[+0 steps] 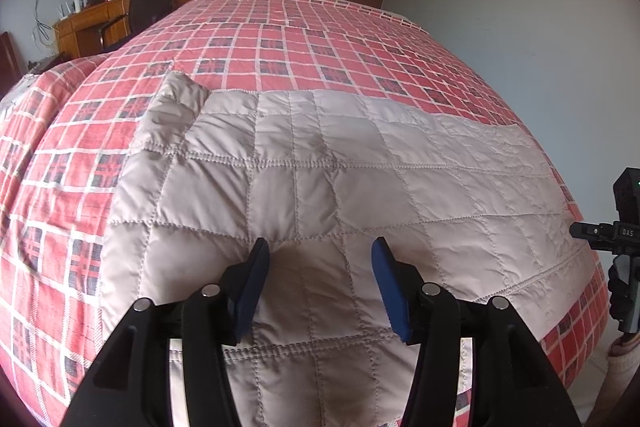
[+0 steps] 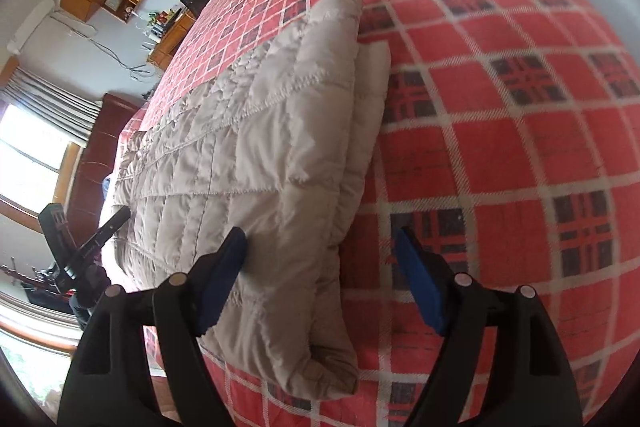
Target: Fold large clothes
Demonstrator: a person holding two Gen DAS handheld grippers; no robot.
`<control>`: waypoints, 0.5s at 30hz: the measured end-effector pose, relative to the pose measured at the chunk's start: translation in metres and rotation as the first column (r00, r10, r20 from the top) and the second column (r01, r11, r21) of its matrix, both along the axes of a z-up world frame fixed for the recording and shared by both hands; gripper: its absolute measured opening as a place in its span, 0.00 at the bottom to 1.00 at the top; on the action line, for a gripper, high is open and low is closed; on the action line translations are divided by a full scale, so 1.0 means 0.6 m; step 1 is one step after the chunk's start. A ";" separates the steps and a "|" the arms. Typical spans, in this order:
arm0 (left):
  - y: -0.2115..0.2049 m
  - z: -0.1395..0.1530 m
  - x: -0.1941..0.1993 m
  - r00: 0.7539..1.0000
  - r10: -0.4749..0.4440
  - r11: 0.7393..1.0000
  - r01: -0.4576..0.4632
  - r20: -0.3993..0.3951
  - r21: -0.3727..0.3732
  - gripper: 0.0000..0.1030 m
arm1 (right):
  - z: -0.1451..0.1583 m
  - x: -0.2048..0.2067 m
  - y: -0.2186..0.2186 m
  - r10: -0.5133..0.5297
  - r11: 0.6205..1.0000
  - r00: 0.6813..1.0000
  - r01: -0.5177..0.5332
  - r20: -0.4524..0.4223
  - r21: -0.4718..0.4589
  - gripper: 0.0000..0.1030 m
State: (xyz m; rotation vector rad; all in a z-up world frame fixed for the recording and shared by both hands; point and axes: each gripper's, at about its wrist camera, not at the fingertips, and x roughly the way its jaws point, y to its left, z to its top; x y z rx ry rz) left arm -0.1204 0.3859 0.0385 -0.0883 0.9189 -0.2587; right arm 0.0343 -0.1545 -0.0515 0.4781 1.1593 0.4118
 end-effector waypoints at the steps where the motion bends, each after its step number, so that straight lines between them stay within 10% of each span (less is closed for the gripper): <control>1: 0.000 0.000 0.000 1.000 0.000 1.000 0.000 0.000 0.000 0.52 | -0.006 0.001 -0.001 0.003 1.000 1.000 -0.003 -0.002 0.021 0.74; 15: -0.001 -0.008 0.004 1.000 -0.005 1.000 0.005 -0.001 -0.002 0.55 | -0.024 0.010 0.037 0.082 0.992 0.997 -0.083 0.010 0.098 0.56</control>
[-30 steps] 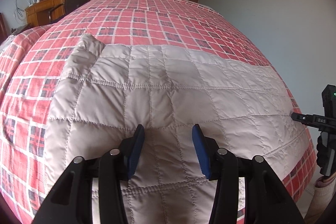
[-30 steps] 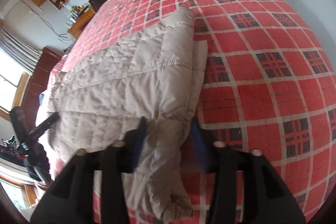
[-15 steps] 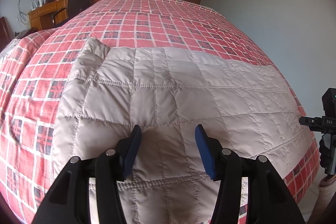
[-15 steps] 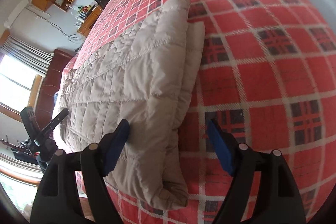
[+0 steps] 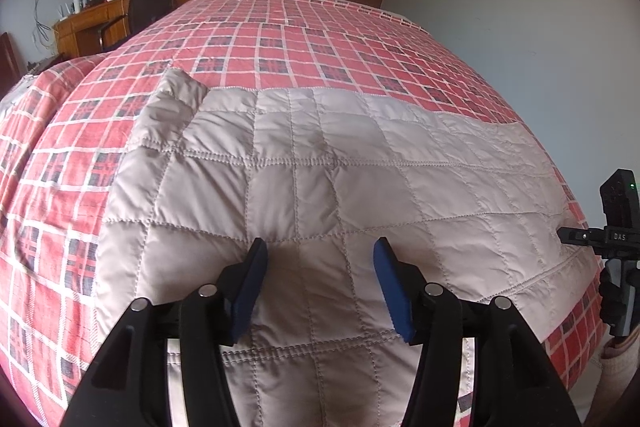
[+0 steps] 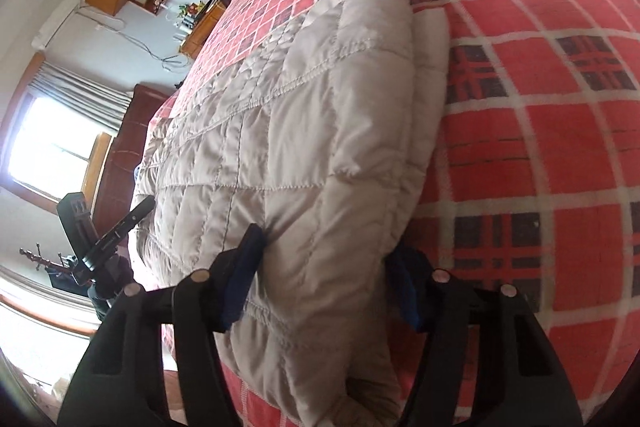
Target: Fold large clothes
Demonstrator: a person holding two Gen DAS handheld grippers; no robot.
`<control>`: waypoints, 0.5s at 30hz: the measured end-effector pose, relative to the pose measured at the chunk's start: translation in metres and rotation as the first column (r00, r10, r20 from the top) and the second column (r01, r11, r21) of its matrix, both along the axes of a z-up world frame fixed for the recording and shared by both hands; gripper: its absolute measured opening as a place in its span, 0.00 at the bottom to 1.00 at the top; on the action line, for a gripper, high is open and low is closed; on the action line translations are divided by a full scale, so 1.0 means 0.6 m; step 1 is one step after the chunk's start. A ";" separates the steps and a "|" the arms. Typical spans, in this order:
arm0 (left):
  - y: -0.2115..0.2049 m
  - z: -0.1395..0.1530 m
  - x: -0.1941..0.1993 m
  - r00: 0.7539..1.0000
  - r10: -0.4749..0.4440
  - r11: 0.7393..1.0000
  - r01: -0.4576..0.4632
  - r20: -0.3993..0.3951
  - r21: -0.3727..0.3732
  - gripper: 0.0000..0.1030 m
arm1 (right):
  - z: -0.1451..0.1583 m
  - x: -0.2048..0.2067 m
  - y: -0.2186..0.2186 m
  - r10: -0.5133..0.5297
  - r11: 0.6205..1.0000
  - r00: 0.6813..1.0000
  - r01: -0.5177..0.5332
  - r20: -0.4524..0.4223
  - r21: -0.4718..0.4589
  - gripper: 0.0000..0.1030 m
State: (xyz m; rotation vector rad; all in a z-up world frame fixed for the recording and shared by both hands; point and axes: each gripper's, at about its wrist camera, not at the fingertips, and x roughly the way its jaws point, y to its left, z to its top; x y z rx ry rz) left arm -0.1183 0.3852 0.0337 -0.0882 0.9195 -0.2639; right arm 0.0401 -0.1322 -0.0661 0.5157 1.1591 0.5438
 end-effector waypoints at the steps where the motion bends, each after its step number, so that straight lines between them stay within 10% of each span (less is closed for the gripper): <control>1: 0.000 -0.001 0.001 1.000 -0.001 1.000 0.001 -0.001 -0.004 0.55 | 0.002 0.000 0.001 0.002 1.000 1.000 -0.002 0.000 0.005 0.50; 6: 0.002 -0.004 0.003 1.000 -0.009 1.000 0.009 -0.007 -0.009 0.55 | 0.036 -0.003 -0.002 0.000 0.999 1.000 -0.001 0.030 0.038 0.22; 15: 0.004 -0.006 0.003 1.000 -0.024 1.000 0.023 -0.017 -0.011 0.55 | 0.075 -0.013 0.013 0.002 1.000 0.996 0.000 0.084 -0.027 0.20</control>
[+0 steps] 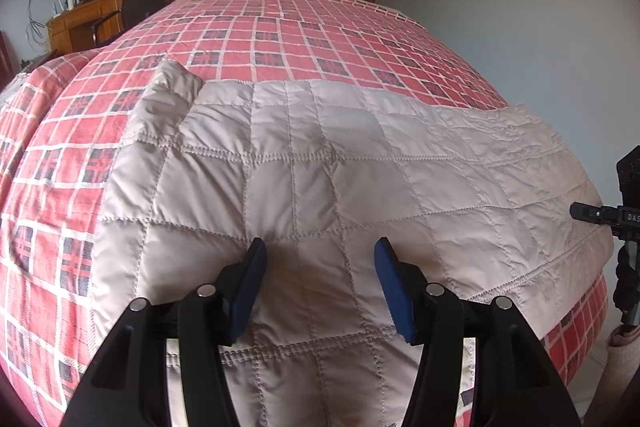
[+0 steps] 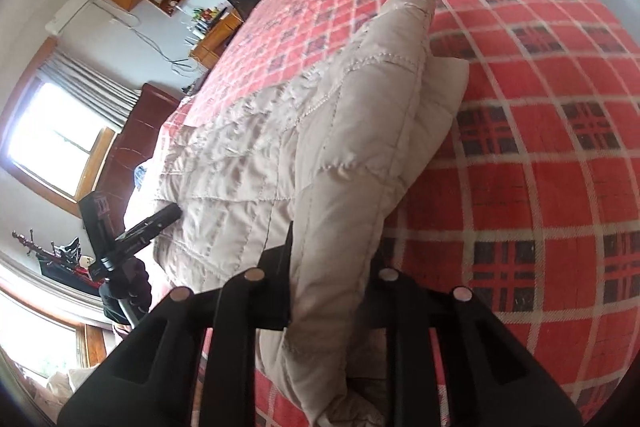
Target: Fold large clothes
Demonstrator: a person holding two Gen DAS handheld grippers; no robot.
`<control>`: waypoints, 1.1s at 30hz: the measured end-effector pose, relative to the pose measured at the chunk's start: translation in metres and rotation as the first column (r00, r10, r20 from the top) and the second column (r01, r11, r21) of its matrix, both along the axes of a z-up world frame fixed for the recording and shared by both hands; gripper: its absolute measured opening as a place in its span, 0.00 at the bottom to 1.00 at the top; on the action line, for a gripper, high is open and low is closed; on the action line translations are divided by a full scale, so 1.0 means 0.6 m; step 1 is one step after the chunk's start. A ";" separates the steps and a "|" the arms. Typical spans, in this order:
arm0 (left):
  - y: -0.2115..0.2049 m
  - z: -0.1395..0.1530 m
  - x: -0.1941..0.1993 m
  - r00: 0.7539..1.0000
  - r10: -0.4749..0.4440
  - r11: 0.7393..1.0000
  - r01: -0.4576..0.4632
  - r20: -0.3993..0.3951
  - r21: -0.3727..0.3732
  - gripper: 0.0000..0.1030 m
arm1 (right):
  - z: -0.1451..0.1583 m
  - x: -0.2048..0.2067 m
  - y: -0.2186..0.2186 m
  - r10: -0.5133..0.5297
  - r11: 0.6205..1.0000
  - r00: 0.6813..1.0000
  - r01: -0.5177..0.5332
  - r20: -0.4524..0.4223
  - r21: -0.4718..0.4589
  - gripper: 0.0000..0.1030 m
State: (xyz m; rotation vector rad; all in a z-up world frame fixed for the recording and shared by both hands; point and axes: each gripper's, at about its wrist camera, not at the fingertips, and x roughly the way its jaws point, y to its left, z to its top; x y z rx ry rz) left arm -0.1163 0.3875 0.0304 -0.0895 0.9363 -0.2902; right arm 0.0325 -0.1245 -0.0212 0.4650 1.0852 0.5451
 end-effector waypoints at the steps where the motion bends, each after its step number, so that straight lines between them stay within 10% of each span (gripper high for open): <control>1: -0.001 0.000 0.000 1.000 -0.003 1.000 0.003 0.000 0.001 0.55 | -0.013 0.003 -0.003 -0.009 1.000 1.000 0.009 -0.026 0.004 0.20; 9: -0.002 -0.010 -0.001 1.000 -0.028 0.999 0.028 0.001 -0.017 0.60 | -0.049 0.009 -0.012 -0.049 0.998 0.993 0.054 -0.110 0.041 0.20; 22: 0.038 0.036 0.006 0.998 -0.054 0.985 0.050 -0.020 -0.163 0.61 | 0.201 -0.002 0.221 0.146 0.981 0.975 -0.121 0.170 -0.150 0.16; 33: 0.103 0.089 0.044 0.995 -0.090 0.918 0.065 -0.044 -0.391 0.62 | 0.133 0.021 0.411 0.339 0.895 0.935 -0.286 0.105 -0.343 0.23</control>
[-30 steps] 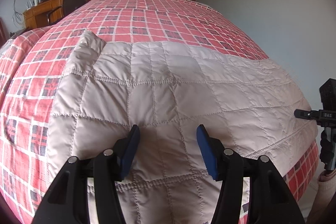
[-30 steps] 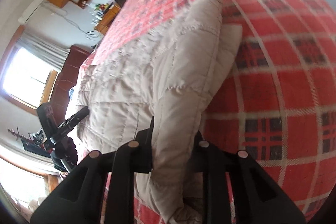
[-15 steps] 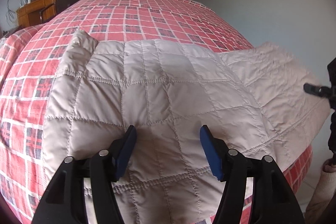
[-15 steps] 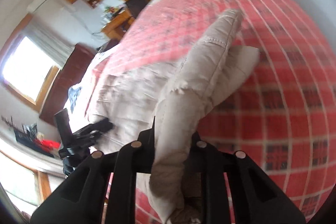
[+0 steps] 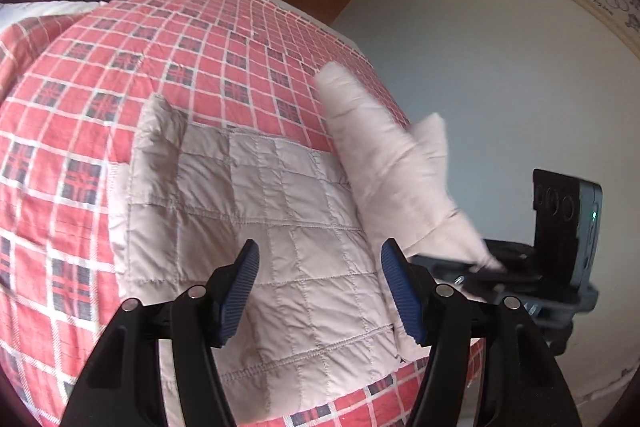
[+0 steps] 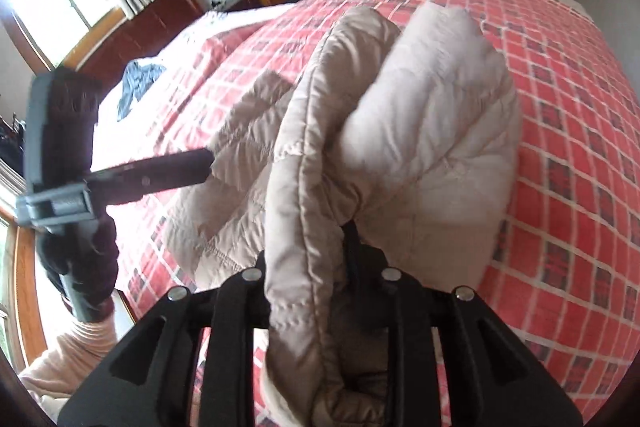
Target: Fold large clothes
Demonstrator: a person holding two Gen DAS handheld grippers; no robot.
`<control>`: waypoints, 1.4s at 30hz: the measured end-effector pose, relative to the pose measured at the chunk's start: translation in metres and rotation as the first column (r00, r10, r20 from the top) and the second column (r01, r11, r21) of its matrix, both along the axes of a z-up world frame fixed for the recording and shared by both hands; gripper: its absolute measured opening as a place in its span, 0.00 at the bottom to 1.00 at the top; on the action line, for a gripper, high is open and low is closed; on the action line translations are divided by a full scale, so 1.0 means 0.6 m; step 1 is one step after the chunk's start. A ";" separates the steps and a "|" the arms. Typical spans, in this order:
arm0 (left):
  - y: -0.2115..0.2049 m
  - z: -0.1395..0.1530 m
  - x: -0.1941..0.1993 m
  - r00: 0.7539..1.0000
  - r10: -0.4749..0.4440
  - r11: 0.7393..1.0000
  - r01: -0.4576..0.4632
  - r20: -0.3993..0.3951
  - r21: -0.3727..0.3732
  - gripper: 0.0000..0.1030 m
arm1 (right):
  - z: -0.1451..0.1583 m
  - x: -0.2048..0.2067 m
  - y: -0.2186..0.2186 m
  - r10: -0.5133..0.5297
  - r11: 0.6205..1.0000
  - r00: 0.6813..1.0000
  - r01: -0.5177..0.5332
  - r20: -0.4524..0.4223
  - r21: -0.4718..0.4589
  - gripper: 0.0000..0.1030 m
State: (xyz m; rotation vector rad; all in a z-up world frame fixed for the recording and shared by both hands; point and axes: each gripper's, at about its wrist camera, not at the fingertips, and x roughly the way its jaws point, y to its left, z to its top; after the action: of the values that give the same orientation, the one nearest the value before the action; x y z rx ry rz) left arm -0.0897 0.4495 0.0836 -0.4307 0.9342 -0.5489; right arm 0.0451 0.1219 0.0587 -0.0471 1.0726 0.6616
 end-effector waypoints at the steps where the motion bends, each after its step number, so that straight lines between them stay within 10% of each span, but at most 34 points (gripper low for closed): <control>1: -0.005 -0.005 0.008 1.000 -0.010 1.000 0.010 -0.010 -0.008 0.62 | -0.011 0.001 0.011 0.008 1.000 1.000 -0.008 -0.005 -0.016 0.24; 5: -0.027 -0.025 0.040 0.995 -0.076 0.992 0.069 -0.061 -0.105 0.65 | -0.044 0.013 0.031 0.029 0.999 0.999 -0.030 -0.038 -0.021 0.28; 15: -0.107 -0.074 0.113 0.984 -0.120 0.993 0.117 -0.128 -0.036 0.66 | -0.068 0.013 0.032 0.058 0.996 0.997 -0.055 -0.044 0.065 0.37; 21: -0.118 -0.101 0.141 0.979 -0.097 0.993 0.082 -0.180 -0.088 0.38 | -0.044 0.003 0.014 0.081 0.988 0.996 -0.074 -0.045 0.138 0.50; 30: -0.101 -0.096 0.139 0.985 -0.131 0.985 0.116 -0.111 -0.130 0.20 | 0.026 -0.041 -0.127 0.011 0.957 0.999 0.000 -0.036 0.290 0.63; 42: -0.079 -0.027 0.094 0.972 -0.230 0.952 0.233 0.038 -0.197 0.12 | -0.064 0.016 -0.254 -0.199 0.914 0.958 0.258 -0.207 0.314 0.64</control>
State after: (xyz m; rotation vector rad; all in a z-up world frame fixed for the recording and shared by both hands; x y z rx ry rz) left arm -0.0334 0.4020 0.0672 -0.5002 0.9245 -0.8650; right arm 0.0547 -0.0308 0.0201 0.4366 1.0949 0.6360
